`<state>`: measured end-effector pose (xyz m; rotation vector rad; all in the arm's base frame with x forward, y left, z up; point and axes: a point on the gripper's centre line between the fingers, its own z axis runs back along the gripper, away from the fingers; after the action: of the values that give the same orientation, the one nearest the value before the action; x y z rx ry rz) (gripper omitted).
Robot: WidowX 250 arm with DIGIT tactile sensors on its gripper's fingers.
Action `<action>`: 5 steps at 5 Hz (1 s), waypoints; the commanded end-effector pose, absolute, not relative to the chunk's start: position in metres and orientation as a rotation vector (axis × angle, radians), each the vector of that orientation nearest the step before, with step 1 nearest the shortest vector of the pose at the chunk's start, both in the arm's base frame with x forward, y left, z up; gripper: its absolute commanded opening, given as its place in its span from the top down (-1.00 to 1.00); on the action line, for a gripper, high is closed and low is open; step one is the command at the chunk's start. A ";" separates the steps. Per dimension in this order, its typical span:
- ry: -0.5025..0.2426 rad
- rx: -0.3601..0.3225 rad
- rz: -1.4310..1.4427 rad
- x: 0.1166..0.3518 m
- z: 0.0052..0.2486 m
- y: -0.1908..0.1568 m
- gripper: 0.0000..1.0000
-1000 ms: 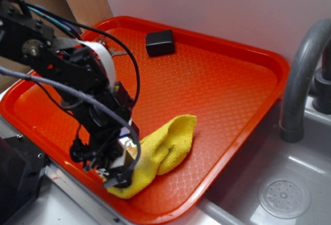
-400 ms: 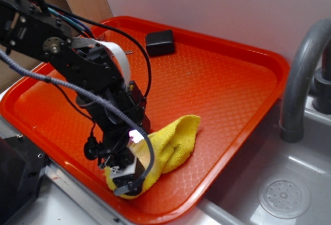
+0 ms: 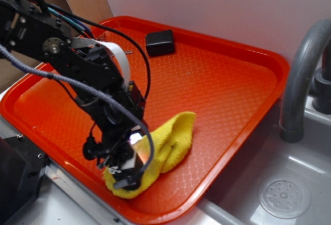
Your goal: Grab the yellow cloth.
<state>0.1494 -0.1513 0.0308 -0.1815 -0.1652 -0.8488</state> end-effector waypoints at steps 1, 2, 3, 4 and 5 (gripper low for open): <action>-0.273 -0.130 -0.810 0.148 0.086 -0.145 1.00; -0.309 -0.105 -0.708 0.136 0.136 -0.127 1.00; -0.267 -0.100 -0.523 0.128 0.186 -0.100 1.00; -0.064 -0.094 -0.271 0.125 0.238 -0.053 1.00; 0.013 -0.082 -0.019 0.138 0.289 -0.005 1.00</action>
<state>0.1391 -0.0005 0.2715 -0.0823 0.0498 -0.0318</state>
